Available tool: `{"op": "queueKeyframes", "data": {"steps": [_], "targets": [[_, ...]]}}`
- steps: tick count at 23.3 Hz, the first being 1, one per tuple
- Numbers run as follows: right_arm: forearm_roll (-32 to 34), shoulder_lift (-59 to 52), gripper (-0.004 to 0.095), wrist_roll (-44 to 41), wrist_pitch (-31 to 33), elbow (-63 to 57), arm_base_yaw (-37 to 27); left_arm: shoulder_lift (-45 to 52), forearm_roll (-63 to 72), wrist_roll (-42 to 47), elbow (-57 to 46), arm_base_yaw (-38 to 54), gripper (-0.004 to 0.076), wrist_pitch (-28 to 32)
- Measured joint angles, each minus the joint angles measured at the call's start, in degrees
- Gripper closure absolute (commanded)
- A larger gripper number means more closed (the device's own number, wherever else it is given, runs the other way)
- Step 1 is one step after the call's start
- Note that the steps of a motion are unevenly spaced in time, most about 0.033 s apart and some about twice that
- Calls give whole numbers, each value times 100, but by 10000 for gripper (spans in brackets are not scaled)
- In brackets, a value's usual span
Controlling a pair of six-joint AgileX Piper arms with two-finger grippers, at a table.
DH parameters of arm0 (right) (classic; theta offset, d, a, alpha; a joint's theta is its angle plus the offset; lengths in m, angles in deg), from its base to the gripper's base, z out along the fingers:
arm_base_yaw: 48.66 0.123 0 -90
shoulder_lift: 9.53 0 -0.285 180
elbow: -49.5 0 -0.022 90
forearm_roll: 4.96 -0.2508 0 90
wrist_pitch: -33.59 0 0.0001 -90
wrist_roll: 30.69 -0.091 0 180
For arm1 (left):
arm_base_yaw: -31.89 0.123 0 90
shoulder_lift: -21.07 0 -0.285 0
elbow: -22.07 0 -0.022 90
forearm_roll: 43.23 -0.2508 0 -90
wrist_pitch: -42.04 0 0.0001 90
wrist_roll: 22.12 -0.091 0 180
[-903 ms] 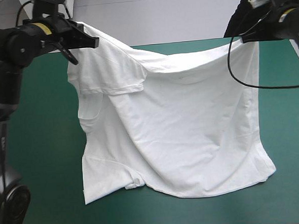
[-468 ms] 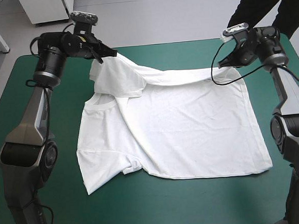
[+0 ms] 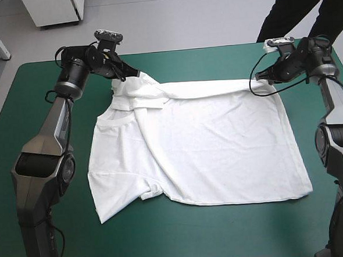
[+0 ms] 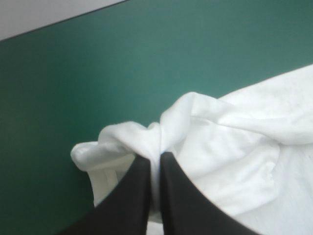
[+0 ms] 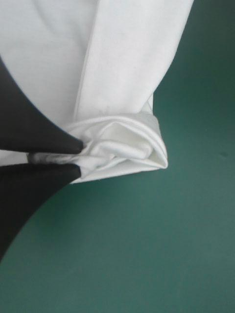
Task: Fold the cloth
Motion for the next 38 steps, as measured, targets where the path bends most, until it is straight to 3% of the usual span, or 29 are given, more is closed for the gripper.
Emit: {"op": "queueKeyframes", "data": {"steps": [4, 7, 9, 13, 16, 22, 27, 33, 38], "targets": [[-391, 0, 616, 200, 187, 0, -201, -55, 408, -90, 0, 229, 335, -348], [-590, 0, 456, 294, 256, 0, -261, -55, 604, -123, 0, 358, 310, -487], [-728, 0, 408, 343, 351, 0, -342, -47, 665, -137, 0, 427, 310, -730], [-780, -114, 410, 351, 958, -6, -707, 376, 666, -14, -7, 456, 310, -1324], [-1169, -769, 410, 351, 1292, -36, -1139, 1087, 699, 263, -164, 456, 310, -1547], [-1494, -2898, 410, 351, 1378, -979, -1160, 2960, 640, 413, -2391, 238, 310, -1572], [-846, -4205, 410, 374, 1374, -2719, -474, 4230, 483, 552, -4591, -136, 310, -1574], [-128, -5156, 410, 177, 1082, -4154, 530, 4968, 18, 695, -6041, -171, 310, -1571], [411, -5455, 410, -30, 936, -4714, 1316, 5012, -174, 708, -6809, -171, 310, -1528]]}}
